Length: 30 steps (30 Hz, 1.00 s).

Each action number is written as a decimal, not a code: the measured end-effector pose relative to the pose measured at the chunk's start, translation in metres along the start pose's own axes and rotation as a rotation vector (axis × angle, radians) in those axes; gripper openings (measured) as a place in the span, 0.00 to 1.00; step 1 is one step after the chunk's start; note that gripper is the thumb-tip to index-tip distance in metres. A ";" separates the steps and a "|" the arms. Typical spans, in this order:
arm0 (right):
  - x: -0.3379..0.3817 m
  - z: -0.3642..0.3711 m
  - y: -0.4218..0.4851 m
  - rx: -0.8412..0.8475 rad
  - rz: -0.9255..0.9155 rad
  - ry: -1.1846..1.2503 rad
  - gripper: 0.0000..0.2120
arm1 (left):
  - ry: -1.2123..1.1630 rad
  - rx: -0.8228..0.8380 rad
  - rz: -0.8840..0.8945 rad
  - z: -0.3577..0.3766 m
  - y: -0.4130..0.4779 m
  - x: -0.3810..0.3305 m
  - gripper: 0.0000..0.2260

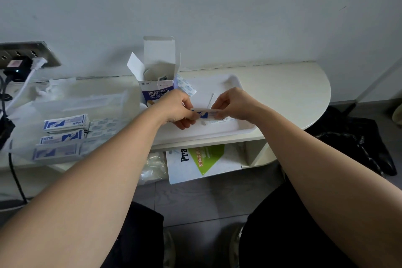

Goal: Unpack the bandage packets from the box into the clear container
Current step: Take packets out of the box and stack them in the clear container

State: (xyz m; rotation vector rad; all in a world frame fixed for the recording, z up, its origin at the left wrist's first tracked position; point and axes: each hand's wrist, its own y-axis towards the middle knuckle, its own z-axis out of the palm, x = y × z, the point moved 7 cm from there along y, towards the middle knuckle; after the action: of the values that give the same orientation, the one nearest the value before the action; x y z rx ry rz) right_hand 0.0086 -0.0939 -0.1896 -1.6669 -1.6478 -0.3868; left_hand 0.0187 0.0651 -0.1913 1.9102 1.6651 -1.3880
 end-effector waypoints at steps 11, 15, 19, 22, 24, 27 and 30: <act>0.001 0.016 -0.006 0.163 0.019 -0.068 0.04 | 0.155 0.075 -0.106 0.000 -0.008 0.015 0.07; -0.006 0.007 0.001 0.046 0.038 -0.127 0.09 | 0.315 -0.005 -0.180 -0.013 -0.007 0.034 0.02; -0.016 0.000 0.006 -0.062 0.069 -0.228 0.16 | 0.576 -0.078 -0.241 -0.022 -0.013 0.037 0.05; -0.016 0.006 0.009 -0.065 0.066 -0.323 0.18 | 0.722 -0.155 -0.212 -0.024 -0.013 0.027 0.03; -0.014 0.009 0.012 -0.071 0.060 -0.366 0.18 | 0.802 -0.190 -0.153 -0.020 -0.009 0.017 0.03; -0.013 0.012 0.013 -0.067 0.053 -0.392 0.12 | 0.784 -0.221 -0.032 -0.008 0.001 -0.002 0.05; -0.013 0.013 0.013 -0.052 0.034 -0.416 0.11 | 0.725 -0.269 0.093 0.005 0.009 -0.019 0.06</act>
State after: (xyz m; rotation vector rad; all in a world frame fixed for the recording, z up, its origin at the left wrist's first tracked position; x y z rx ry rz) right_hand 0.0154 -0.0931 -0.2106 -1.9045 -1.9144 -0.0659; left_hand 0.0261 0.0465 -0.1823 2.4313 1.8783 -0.3978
